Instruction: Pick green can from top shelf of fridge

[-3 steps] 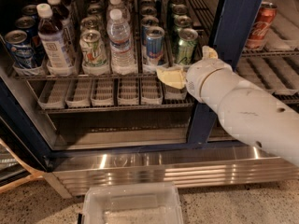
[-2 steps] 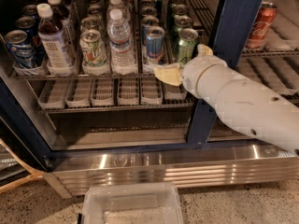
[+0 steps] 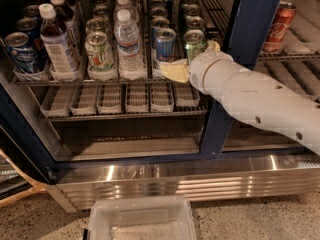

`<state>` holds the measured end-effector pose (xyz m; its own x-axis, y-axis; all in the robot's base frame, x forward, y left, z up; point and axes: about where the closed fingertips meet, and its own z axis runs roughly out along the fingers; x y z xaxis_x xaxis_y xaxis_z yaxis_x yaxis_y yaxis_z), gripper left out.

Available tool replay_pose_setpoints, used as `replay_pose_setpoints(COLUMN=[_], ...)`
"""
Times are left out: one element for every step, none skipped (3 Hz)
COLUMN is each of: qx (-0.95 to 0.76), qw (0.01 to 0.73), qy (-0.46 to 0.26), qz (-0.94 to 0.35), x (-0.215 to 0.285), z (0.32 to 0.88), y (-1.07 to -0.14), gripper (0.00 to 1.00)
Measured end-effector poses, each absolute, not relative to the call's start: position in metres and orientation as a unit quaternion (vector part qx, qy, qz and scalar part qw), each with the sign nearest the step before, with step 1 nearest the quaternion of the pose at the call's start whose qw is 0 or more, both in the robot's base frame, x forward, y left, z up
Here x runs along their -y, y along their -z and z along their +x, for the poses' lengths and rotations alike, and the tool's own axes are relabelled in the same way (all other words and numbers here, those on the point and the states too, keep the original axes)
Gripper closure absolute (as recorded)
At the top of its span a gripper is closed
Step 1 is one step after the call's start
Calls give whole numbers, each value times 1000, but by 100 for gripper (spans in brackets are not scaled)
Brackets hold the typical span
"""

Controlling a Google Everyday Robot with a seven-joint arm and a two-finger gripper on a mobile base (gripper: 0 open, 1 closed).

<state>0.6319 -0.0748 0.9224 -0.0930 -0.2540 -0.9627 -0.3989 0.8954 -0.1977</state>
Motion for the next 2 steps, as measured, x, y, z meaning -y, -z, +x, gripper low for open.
replay_pose_setpoints(qx=[-719, -703], qw=[663, 685], qy=[-41, -10], qz=[-204, -192], x=[84, 98], z=[647, 658], y=[-940, -953], gripper=[18, 17])
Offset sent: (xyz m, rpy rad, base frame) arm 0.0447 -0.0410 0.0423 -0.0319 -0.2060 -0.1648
